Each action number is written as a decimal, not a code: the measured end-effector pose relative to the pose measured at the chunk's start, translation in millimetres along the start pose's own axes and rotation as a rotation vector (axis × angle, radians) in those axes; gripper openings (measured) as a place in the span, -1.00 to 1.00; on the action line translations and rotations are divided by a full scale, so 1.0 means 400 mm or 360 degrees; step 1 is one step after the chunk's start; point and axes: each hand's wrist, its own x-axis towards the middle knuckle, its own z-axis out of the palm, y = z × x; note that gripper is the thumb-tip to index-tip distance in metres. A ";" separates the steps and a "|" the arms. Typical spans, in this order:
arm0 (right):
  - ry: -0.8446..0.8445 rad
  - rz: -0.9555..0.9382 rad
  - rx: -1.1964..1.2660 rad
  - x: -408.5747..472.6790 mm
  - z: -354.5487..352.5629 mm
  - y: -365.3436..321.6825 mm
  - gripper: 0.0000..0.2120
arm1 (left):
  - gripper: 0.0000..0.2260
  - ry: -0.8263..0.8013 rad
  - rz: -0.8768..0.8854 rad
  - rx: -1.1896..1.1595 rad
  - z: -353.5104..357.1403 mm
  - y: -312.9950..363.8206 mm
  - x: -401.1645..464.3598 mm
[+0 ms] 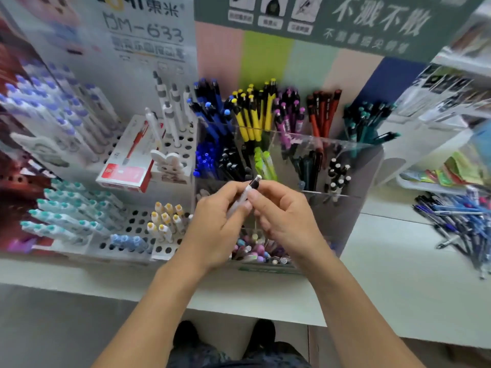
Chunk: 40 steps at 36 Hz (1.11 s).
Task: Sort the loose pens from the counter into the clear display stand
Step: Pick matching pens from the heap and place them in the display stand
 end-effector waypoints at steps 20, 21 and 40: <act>0.1068 -0.0698 -0.1485 -0.010 -0.354 -0.029 -0.89 | -0.84 -0.0154 -0.0059 0.0200 0.198 0.096 0.095; 0.0950 -0.0576 -0.1630 0.003 -0.353 -0.021 -0.89 | -0.85 -0.0130 -0.0098 0.0203 0.198 0.097 0.104; 0.0679 -0.0501 -0.1319 -0.021 -0.436 0.014 -0.71 | -0.92 0.0166 -0.0289 0.0035 0.357 0.099 0.069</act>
